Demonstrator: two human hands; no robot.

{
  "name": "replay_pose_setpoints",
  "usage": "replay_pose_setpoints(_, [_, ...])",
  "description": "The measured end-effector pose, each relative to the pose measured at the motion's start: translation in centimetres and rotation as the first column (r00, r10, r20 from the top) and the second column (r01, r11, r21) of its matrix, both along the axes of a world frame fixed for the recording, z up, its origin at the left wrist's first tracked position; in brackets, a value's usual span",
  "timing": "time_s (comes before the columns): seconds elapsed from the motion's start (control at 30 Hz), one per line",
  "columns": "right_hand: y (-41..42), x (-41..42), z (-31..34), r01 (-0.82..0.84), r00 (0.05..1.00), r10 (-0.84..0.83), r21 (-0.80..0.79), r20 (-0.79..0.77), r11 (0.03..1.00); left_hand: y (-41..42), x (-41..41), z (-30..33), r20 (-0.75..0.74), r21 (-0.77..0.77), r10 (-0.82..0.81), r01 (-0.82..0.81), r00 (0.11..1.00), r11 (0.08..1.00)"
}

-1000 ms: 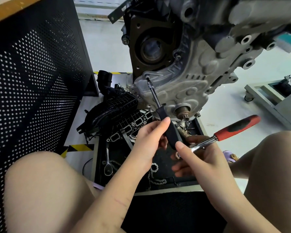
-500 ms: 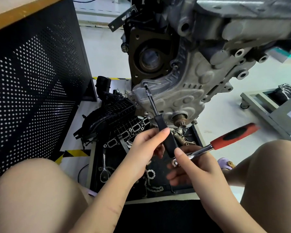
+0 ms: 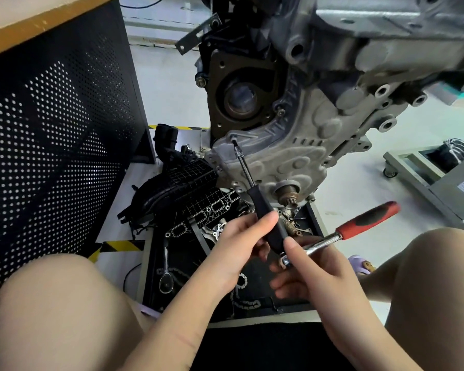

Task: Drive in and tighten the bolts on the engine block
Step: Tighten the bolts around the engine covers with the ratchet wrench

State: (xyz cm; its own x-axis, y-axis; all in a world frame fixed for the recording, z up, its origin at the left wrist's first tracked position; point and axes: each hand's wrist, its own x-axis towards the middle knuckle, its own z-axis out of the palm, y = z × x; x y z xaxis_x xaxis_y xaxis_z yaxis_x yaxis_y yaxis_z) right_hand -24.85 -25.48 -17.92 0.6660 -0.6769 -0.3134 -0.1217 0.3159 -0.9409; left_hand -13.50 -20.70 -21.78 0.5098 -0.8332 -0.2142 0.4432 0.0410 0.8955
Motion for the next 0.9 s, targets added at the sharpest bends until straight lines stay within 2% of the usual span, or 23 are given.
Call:
replay_pose_setpoints(0.07, [0.1, -0.1, 0.0, 0.004, 0.999, -0.016, -0.219, -0.05, 0.976, 0.0, 0.0, 0.0, 0.017, 0.015, 0.008, -0.008, 1.0, 1.0])
replay_pose_setpoints(0.17, [0.3, -0.3, -0.1, -0.026, 0.99, -0.053, -0.529, -0.134, 0.848, 0.0, -0.2, 0.0, 0.073, 0.042, 0.032, -0.036, 0.997, 0.998])
replay_pose_setpoints(0.27, [0.2, -0.4, -0.2, -0.077, 0.984, -0.045, -0.632, -0.175, 0.771, 0.0, -0.3, -0.1, 0.116, 0.043, 0.07, -0.075, 0.991, 0.996])
replay_pose_setpoints(0.33, [0.4, -0.2, -0.1, -0.051, 0.991, -0.025, -0.553, -0.129, 0.831, 0.1, -0.1, 0.0, 0.103, 0.038, 0.078, -0.083, 0.992, 0.996])
replay_pose_setpoints(0.47, [0.5, 0.2, 0.5, -0.03, 0.999, 0.032, -0.154, 0.014, 0.988, 0.2, 0.1, 0.1, 0.024, 0.006, 0.015, -0.015, 1.0, 1.0])
replay_pose_setpoints(0.57, [0.2, 0.2, 0.8, -0.043, 0.997, 0.031, 0.173, 0.071, 0.984, 0.1, 0.2, 0.2, -0.062, -0.035, -0.016, 0.014, 0.998, 0.999])
replay_pose_setpoints(0.67, [-0.1, 0.2, 1.3, -0.075, 0.996, 0.048, 0.379, 0.081, 0.922, 0.1, 0.3, 0.3, -0.079, -0.063, -0.019, 0.014, 0.997, 0.998])
replay_pose_setpoints(0.77, [-0.2, 0.2, 1.1, -0.087, 0.995, 0.06, 0.4, 0.08, 0.913, 0.1, 0.2, 0.2, -0.067, -0.08, 0.001, -0.006, 0.998, 0.997])
replay_pose_setpoints(0.9, [0.2, 0.2, 1.1, -0.077, 0.996, 0.059, 0.271, 0.073, 0.96, 0.1, -0.1, 0.4, -0.066, -0.058, 0.026, -0.03, 0.997, 0.998])
